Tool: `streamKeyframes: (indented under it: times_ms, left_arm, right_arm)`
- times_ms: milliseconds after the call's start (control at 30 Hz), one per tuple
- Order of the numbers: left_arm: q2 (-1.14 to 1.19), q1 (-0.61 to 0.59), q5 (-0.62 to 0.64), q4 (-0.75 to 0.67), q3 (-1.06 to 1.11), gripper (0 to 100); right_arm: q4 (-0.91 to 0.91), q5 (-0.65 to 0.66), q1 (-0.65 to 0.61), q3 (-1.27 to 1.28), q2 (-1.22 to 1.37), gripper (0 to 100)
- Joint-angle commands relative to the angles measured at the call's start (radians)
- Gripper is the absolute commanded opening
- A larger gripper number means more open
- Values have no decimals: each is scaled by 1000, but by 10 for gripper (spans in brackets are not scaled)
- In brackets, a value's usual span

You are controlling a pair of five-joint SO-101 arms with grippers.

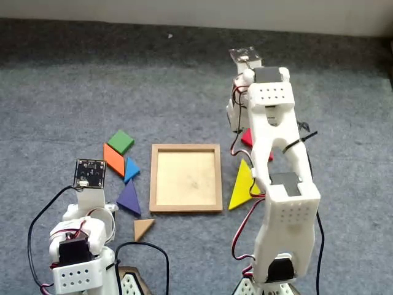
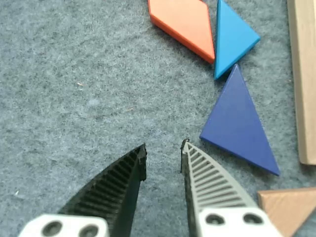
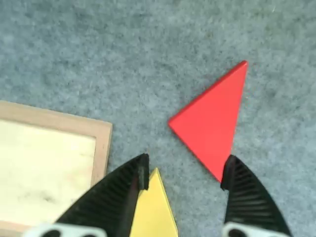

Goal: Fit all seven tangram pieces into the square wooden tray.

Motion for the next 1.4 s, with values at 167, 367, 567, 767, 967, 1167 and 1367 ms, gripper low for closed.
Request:
streamKeyframes:
  times_ms: [167,367,567,767,967,1167,1367]
  left_arm:
    - [-30,-16,6,-14,19,133]
    - [-30,-16,6,-14,19,133]
    - [-30,-16,6,-14,19,133]
    - [-30,-16,6,-14,19,133]
    - [-30,-16,6,-14,19,133]
    - [-30,-16,6,-14,19,133]
    - [-30,-16,6,-14,19,133]
  right_arm:
    - [-53,-43,13,-108,165,271]
    - [-50,-40,19,-163,205,334]
    - [-56,-38,61,-183,214,334]
    - [-87,-38,58,-183,289,333]
    - [-58,-37,39,-185,305,333]
    - [-54,-37,31,-185,306,332]
    - [-51,-35,53,-183,312,274]
